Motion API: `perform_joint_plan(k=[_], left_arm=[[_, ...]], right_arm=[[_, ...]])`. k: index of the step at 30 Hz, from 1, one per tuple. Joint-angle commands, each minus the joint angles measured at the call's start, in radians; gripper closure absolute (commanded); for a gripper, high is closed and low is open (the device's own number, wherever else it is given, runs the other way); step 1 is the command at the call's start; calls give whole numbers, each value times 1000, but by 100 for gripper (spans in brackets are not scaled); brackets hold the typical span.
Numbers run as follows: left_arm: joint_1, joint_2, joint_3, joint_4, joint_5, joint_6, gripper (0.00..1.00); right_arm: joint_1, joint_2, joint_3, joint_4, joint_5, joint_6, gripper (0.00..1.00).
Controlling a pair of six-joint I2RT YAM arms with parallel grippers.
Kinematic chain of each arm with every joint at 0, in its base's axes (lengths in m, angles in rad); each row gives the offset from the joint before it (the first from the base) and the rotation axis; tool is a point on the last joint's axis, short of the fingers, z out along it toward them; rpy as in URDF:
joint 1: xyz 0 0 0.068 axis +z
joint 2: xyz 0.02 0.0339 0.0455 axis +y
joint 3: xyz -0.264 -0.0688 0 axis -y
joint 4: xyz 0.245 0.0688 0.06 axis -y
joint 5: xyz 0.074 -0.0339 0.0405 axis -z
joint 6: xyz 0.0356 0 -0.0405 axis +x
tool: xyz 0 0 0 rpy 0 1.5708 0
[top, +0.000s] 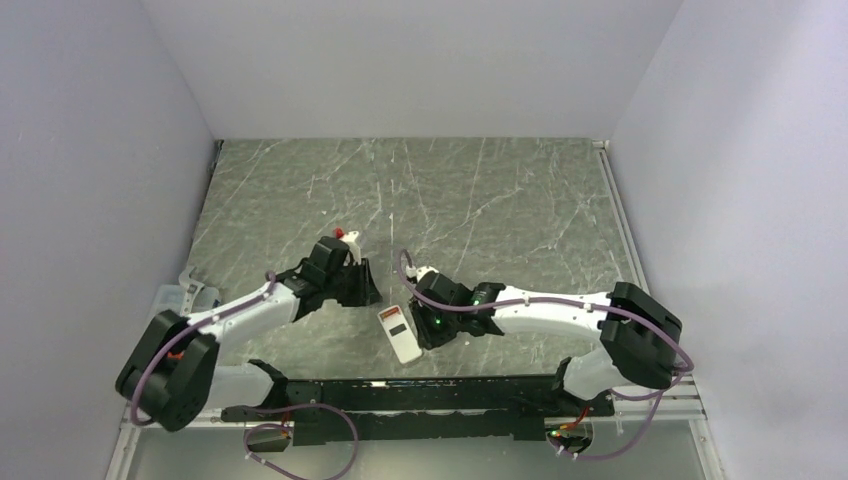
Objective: Load the batteries into the remote control
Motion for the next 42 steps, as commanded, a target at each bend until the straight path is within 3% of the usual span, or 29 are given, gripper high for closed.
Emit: perform_joint_plan(k=[1,14,25,42], left_arm=[[36,111,63,148,79,26,72],[40,376,165,371,282,38,73],[38,509,133,483,424,12,77],[38,385,30,395,363,37,78]], right_arm=[[27,-35,-71,124,-46,69,74],[135,-34,-165,276,-98,178,79],[194,46,-87,372,-64,227,86],[194,208,4,285,91,264,92]])
